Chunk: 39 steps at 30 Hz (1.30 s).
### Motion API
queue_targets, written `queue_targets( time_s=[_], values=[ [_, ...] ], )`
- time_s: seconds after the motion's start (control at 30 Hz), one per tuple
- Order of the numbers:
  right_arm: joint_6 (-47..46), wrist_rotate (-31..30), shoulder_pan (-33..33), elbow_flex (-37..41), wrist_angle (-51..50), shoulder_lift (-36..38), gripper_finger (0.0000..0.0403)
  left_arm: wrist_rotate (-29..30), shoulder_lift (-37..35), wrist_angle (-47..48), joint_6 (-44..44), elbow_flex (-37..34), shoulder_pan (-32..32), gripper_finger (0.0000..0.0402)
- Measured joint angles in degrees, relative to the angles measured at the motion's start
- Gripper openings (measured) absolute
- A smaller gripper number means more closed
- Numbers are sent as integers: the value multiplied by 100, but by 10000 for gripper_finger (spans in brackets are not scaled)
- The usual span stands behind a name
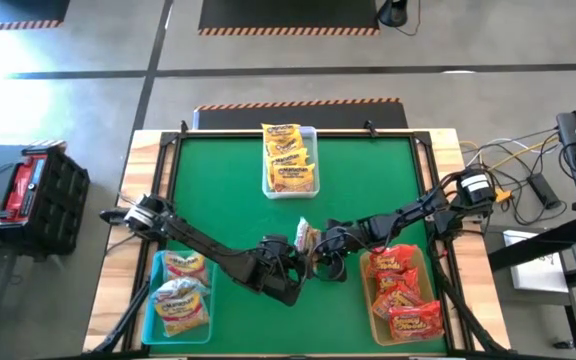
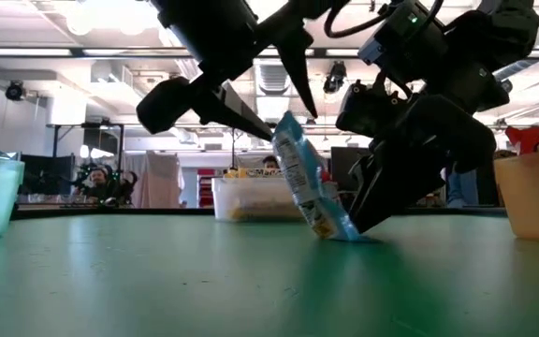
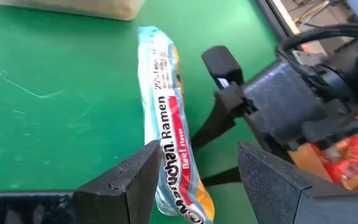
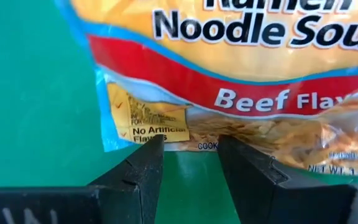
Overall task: Sort Maruchan noodles
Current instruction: Put the blue noodle pack into the blue bin
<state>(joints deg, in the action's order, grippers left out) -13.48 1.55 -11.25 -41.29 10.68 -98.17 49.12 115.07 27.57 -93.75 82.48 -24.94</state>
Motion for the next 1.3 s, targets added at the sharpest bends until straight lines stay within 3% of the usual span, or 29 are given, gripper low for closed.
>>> queue_targets(
  time_s=[0.4, 1.0, 1.1, 1.3],
  values=[
    [-248, -7, 13, 394, 648, -4, 150, -19, -148, 562, -171, 11, 46, 197],
    [-249, -123, 11, 437, 774, -20, 150, -107, 20, 576, 174, -13, 419, 197],
    [-246, -139, 11, 437, 776, -20, 150, -333, 20, 386, 175, -125, 477, 197],
    [-244, -154, 11, 439, 784, -20, 150, -973, 20, -851, 340, -602, 527, 197]
  ],
)
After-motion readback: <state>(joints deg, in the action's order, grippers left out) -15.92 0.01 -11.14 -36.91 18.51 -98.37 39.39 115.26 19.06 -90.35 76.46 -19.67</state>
